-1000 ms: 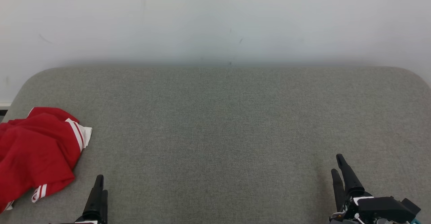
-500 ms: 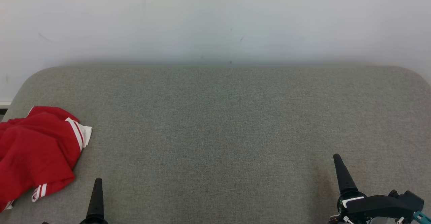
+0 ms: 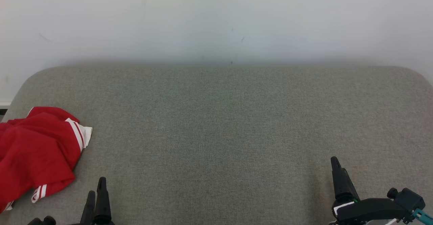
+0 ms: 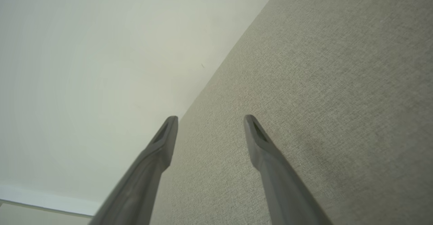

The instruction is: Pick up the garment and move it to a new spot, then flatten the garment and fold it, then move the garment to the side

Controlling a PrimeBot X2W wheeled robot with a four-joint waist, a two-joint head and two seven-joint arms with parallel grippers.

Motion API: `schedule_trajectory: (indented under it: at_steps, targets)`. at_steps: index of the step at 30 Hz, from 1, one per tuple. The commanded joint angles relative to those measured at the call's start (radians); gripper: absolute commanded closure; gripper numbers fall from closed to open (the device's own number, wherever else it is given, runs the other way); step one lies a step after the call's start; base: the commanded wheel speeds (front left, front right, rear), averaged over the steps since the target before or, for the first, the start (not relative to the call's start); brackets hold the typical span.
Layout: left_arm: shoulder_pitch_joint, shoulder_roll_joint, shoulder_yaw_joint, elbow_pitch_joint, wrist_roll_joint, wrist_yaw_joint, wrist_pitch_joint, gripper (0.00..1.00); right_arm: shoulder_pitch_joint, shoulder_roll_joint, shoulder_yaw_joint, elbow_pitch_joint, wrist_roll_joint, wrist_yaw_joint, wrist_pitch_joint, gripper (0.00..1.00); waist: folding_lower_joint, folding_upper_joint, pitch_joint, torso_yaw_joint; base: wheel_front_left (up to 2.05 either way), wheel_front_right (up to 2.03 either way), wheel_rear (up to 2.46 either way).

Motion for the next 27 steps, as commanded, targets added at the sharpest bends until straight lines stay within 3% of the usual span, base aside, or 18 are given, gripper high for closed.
schedule_trajectory:
  at_steps: [1, 27]
  targets:
    - [0.003, 0.006, -0.004, -0.019, 0.044, 0.003, -0.011, 0.0, -0.006, -0.003, 0.005, -0.011, -0.037, -0.001, -0.011, 0.0, 0.0, 0.0, 0.0, -0.001, 0.0, 0.0, 0.0]
    - [0.031, 0.009, -0.021, 0.001, 0.407, 0.028, -0.092, 0.0, 0.017, -0.015, 0.043, -0.003, -0.382, -0.001, -0.091, 0.0, 0.0, 0.0, 0.0, -0.008, 0.0, 0.0, 0.0]
